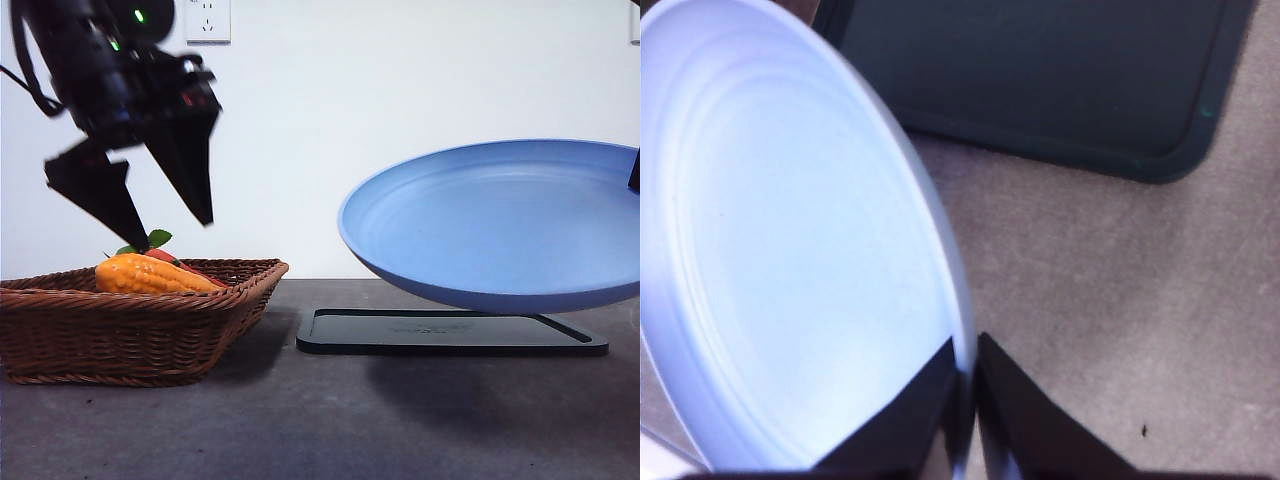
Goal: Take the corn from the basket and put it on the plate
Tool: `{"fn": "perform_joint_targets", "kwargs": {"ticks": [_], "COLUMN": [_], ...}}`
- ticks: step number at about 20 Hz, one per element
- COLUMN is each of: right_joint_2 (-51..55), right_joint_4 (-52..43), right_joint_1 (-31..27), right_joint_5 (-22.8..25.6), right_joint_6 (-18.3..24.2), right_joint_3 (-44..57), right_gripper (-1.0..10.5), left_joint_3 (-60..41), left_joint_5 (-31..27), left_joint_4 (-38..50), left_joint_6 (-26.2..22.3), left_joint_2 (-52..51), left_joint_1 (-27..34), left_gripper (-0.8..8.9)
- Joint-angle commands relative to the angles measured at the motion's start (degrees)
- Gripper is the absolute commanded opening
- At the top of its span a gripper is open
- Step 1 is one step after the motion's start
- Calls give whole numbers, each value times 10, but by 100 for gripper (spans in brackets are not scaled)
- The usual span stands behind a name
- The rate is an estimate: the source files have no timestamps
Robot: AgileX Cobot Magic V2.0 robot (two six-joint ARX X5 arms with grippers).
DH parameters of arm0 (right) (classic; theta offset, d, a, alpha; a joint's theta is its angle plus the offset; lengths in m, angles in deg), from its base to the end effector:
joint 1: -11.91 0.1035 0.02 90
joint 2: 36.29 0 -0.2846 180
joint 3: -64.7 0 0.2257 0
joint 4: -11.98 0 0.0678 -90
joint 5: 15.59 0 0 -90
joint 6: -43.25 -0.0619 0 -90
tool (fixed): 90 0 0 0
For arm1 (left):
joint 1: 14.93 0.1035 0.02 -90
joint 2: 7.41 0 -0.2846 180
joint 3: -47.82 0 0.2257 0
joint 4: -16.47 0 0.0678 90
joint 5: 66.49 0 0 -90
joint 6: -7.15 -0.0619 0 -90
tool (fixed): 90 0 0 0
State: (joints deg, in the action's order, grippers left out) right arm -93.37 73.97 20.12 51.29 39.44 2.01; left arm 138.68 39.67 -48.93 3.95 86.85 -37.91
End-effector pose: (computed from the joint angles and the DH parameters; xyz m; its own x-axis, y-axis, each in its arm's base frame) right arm 0.1539 0.0468 0.2606 0.4479 0.4614 -0.7658 -0.2910 0.8852 0.3630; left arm 0.2809 -0.1378 0.2553 0.2111 -0.3918 -0.8955 0.5148 0.8233 -0.2389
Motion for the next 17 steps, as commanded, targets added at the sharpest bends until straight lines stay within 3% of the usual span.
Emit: {"fn": "perform_joint_targets", "kwargs": {"ticks": [1,8,14,17], "right_joint_2": [-4,-5,-4,-4], "right_joint_4": [-2,-3,-6,-7], "right_joint_1": [1,1,1,1], "right_joint_5": [-4,-4,-4,-4], "right_joint_6": [4,7,8,8], "right_joint_3": [-5,-5,-5,-5], "right_gripper": [1,1,1,1], "left_joint_3": [13,13,13,14], "left_joint_5": [-15,-19,-19,-19], "left_joint_4": [1,0,-15,-22], "left_joint_6": [-13,-20,-20,-20], "left_joint_2": [33,88,93,93], "left_joint_1": [-7,-19,-33,-24], "left_gripper": [416,410,241,204]}}
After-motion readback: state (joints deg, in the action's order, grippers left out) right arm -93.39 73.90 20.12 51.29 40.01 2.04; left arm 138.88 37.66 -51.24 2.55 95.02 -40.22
